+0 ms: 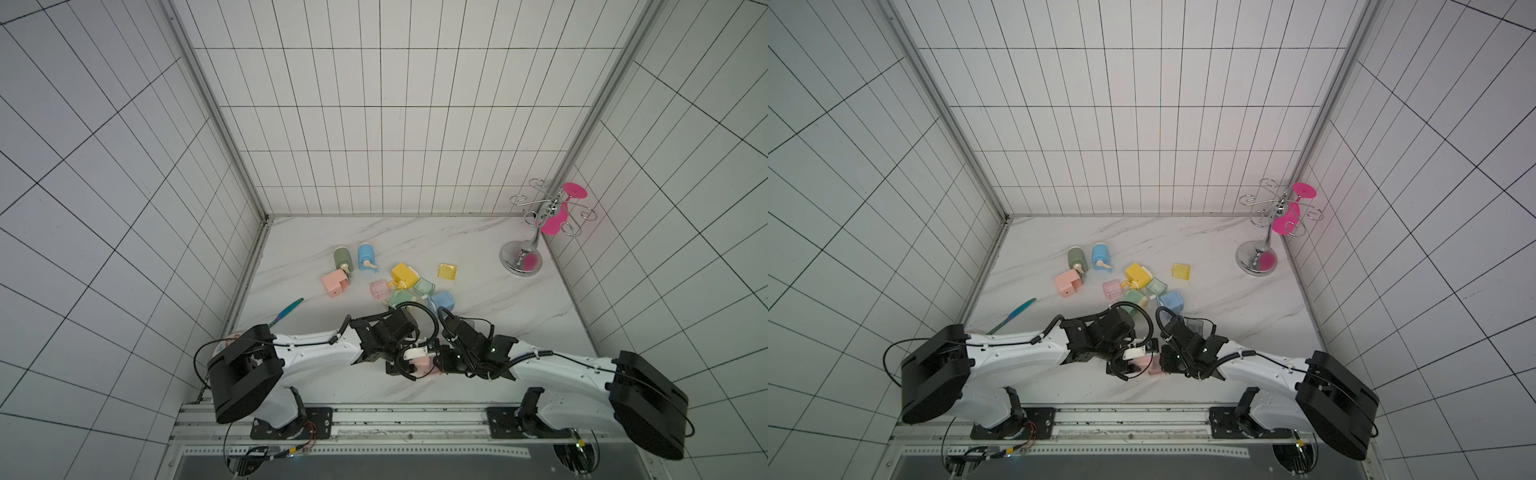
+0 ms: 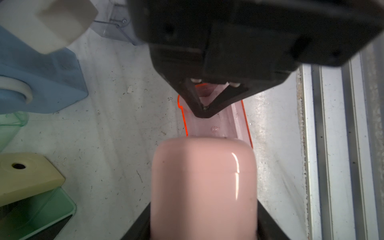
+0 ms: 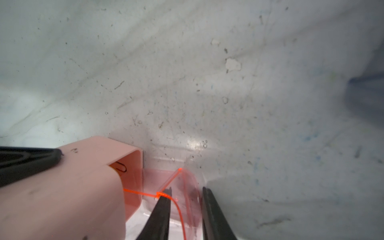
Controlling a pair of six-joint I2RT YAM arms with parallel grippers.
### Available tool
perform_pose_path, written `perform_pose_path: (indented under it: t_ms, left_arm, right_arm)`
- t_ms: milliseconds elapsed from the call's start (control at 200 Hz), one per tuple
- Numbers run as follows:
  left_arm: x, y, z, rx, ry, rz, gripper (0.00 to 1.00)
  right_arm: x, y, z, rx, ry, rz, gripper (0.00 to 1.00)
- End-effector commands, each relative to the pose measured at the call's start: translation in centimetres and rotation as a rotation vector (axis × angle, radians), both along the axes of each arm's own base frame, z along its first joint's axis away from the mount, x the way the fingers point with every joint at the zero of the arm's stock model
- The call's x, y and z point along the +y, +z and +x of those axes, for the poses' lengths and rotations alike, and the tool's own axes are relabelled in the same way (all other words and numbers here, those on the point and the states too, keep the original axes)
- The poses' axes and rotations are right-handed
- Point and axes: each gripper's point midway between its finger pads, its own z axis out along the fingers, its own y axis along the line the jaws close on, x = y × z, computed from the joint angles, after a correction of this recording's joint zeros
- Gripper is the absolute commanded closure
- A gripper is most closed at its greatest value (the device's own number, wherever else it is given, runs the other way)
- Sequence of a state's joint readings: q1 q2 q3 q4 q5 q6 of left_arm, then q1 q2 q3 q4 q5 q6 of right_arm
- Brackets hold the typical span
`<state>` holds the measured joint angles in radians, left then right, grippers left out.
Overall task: Put the tray back into the pencil sharpener
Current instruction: Close the container of the pencil sharpener.
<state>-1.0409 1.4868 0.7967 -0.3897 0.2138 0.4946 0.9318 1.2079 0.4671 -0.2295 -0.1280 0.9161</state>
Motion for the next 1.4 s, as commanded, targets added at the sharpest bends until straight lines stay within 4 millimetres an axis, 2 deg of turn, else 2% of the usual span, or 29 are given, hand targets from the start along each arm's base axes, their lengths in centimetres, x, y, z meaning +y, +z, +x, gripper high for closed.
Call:
perform_pose_path:
  t_ms: [0, 195, 710, 1104, 1254, 1399]
  left_arm:
    - [0.4, -1.7, -0.9, 0.023, -0.026, 0.055, 0.49]
    - [0.6, -1.9, -1.0, 0.023, -0.028, 0.063, 0.49]
    - [0.8, -2.2, -0.4, 0.005, 0.000, 0.083, 0.49]
    - [0.7, -2.3, -0.4, 0.010, 0.003, 0.086, 0.50]
    - [0.8, -2.4, -0.3, 0.007, 0.008, 0.090, 0.50]
    - [0.9, -2.4, -0.2, 0.002, 0.012, 0.094, 0.50]
  right_arm:
    - [1.7, 1.1, 0.4, -0.003, -0.007, 0.072, 0.72]
    - [1.0, 1.0, 0.6, -0.012, -0.054, 0.059, 0.76]
    - [-0.9, 0.6, 0.7, -0.005, -0.117, -0.022, 0.80]
    - [2.3, 1.1, 0.1, 0.039, -0.096, 0.149, 0.79]
    - [1.2, 0.3, 0.1, 0.041, -0.147, 0.115, 0.82]
    - [0.0, 0.3, 0.2, 0.028, -0.183, 0.078, 0.82]
